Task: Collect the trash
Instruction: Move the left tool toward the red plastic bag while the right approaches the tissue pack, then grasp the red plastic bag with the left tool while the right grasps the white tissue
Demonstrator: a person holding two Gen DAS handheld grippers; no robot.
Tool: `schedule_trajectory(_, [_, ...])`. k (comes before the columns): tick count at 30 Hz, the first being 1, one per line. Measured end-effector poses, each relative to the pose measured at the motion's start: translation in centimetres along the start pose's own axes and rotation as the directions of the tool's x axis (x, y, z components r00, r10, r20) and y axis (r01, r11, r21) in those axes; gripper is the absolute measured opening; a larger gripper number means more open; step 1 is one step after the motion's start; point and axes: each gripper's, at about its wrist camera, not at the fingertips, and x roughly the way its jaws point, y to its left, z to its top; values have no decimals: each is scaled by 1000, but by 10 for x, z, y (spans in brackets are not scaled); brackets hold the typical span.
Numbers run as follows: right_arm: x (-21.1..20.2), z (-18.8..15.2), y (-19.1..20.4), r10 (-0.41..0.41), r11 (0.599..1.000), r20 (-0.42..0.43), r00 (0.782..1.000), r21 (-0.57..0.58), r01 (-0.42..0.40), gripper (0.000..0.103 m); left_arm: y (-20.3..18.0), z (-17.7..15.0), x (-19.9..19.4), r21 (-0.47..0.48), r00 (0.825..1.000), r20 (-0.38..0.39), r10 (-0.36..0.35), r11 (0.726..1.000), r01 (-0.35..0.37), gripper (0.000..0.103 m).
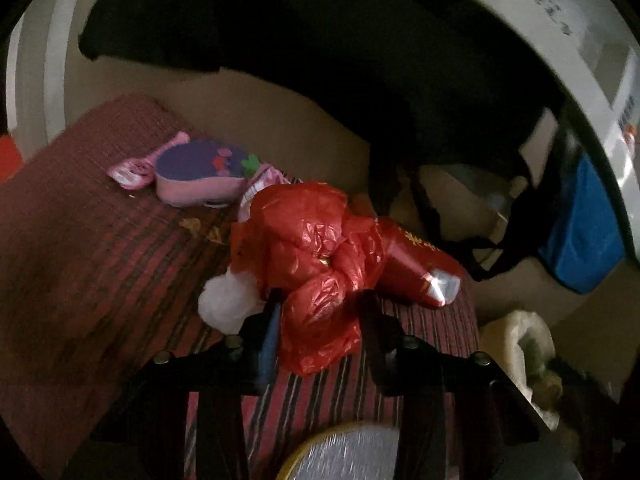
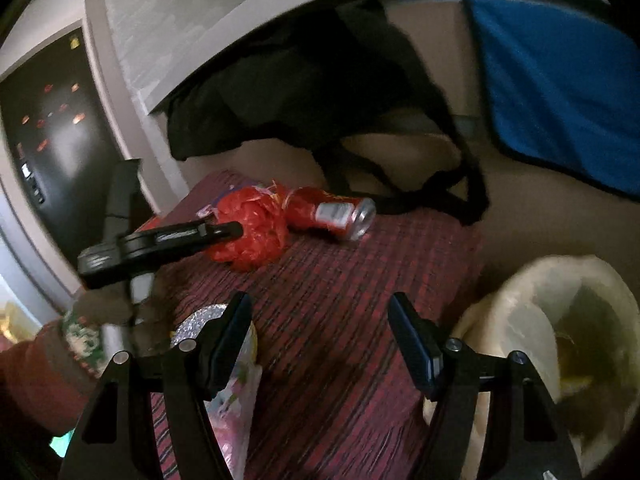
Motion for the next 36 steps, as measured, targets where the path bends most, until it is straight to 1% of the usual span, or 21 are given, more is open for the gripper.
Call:
schedule_trajectory(2, [18,14,-2,25,999,-12,1000,-28,-25,69,3,-7,-20,16,1000,-11,-9,1000,9,37])
schedule_trajectory(5, [48,34,-2,42,998,-31,999,-46,-43,69,12,-15,-53,40,1000,-28,3,999,-1,37])
schedule_trajectory(8, [76,51,2,66,996,-39,997,-62,-69,69,27,-20,-89,61,1000,-12,27,998,-26,37])
schedule_trajectory(9, [85,57,4,62,995,-40,997,-82,-66,69,33,-21,-98,59,999,-8,31,998,-30,37])
schedule_trajectory(11, [105,70,10,28,990,-35,999,-134,-32,69,45,-24,-113,44,999,-9,36,998,-36,37])
schedule_trajectory(14, [128,86,11,-12,986,-37,999,-164,5,68,58,-30,-128,16,999,-12,37,999,-37,37])
schedule_trajectory(18, [154,102,1,-41,990,-88,995,-135,29,67,74,-37,-140,-35,999,7,45,998,-45,37])
schedule_trajectory(20, [163,101,-7,-28,996,-138,990,-91,16,67,82,-39,-144,-60,999,15,47,997,-46,37])
schedule_trajectory(22, [163,95,-10,10,999,-167,986,-51,-19,68,85,-38,-146,-74,999,27,43,996,-41,37])
schedule_trajectory(24, [155,84,-8,55,998,-179,982,-10,-58,68,84,-37,-147,-70,998,41,38,997,-35,37])
schedule_trajectory(26, [143,70,0,130,991,-185,974,25,-128,68,83,-38,-148,-63,999,44,31,998,-28,37])
schedule_trajectory(28, [131,56,13,189,982,-196,962,26,-187,68,82,-40,-148,-56,999,45,20,998,-18,37])
schedule_trajectory(30, [122,46,27,214,976,-212,954,6,-218,68,83,-40,-146,-55,999,39,10,998,-8,37])
schedule_trajectory(32, [116,38,42,255,964,-240,937,-14,-266,68,84,-41,-145,-67,999,37,2,998,0,37])
schedule_trajectory(33, [114,36,49,265,960,-253,930,-23,-279,68,85,-41,-146,-73,999,39,0,997,3,37])
schedule_trajectory(35, [112,38,58,239,965,-254,937,-44,-259,68,88,-42,-150,-80,998,55,5,997,-1,37])
schedule_trajectory(36, [112,41,62,213,970,-248,945,-59,-235,68,90,-42,-154,-86,998,68,14,996,-8,37])
